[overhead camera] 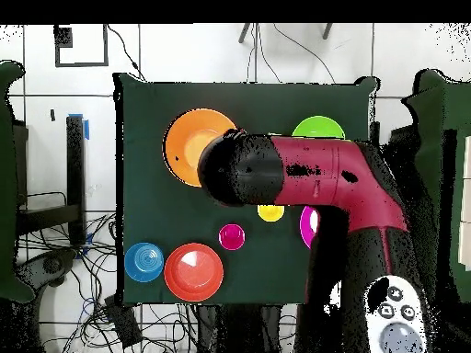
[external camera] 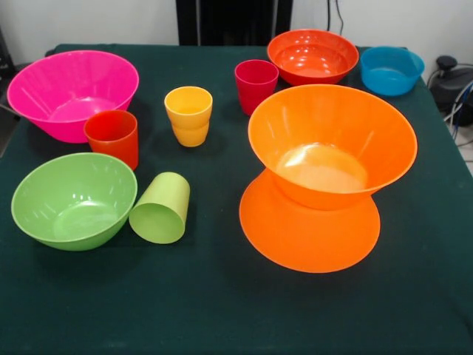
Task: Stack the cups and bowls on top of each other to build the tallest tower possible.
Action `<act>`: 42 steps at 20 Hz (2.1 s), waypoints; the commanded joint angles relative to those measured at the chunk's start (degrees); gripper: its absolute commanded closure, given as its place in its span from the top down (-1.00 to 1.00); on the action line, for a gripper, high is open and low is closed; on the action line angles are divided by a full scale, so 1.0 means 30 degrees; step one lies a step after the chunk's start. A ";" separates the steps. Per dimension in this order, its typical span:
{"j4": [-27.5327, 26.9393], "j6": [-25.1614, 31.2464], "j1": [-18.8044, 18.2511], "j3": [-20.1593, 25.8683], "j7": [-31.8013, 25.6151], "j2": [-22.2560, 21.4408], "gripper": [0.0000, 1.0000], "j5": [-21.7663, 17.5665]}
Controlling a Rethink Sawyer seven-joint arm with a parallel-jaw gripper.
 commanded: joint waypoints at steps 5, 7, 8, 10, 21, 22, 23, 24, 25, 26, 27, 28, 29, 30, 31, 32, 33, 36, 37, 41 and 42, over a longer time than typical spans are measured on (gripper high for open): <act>-0.0385 0.5842 -0.2292 0.3995 -1.0011 0.0427 1.00 -0.0579; -0.0146 0.5468 -0.2438 0.4173 -0.9705 0.0587 1.00 -0.0620; -0.0152 0.5478 -0.2479 0.4264 -0.9725 0.0622 1.00 -0.0688; -0.0305 0.5615 -0.2576 0.4425 -0.9671 0.0854 1.00 -0.0572; -0.0024 0.4345 -0.2399 0.3574 -0.6734 0.1170 1.00 -0.0255; -0.0141 0.4152 -0.2329 0.3462 -0.6374 0.1328 1.00 -0.0287; -0.0184 0.3974 -0.2245 0.3306 -0.5853 0.1444 1.00 -0.0221; -0.0395 0.4032 -0.2155 0.3212 -0.5525 0.1579 1.00 -0.0220; -0.0529 0.4343 -0.2096 0.3166 -0.5342 0.1699 1.00 -0.0142; -0.0622 0.4580 -0.2024 0.3097 -0.5102 0.1707 1.00 -0.0067; -0.0660 0.4706 -0.2013 0.3124 -0.5189 0.1684 1.00 -0.0077; -0.0558 0.4628 -0.1995 0.3111 -0.5180 0.1639 1.00 -0.0074; -0.0427 0.4454 -0.2007 0.3116 -0.5206 0.1630 1.00 -0.0050; -0.0296 0.4281 -0.2019 0.3121 -0.5232 0.1620 1.00 -0.0026; -0.0234 0.4185 -0.2010 0.3147 -0.5294 0.1624 1.00 -0.0025; -0.0223 0.4216 -0.1960 0.3159 -0.5277 0.1578 1.00 0.0017; -0.0212 0.4247 -0.1911 0.3171 -0.5260 0.1531 1.00 0.0058; -0.0923 0.5103 -0.1636 0.3175 -0.5315 0.1498 1.00 -0.0184; -0.1171 0.5418 -0.1559 0.3187 -0.5351 0.1493 1.00 -0.0233; -0.2158 0.6060 -0.1155 0.3104 -0.5605 0.1952 1.00 -0.0905; -0.2300 0.6248 -0.0951 0.2948 -0.5444 0.1799 1.00 -0.1123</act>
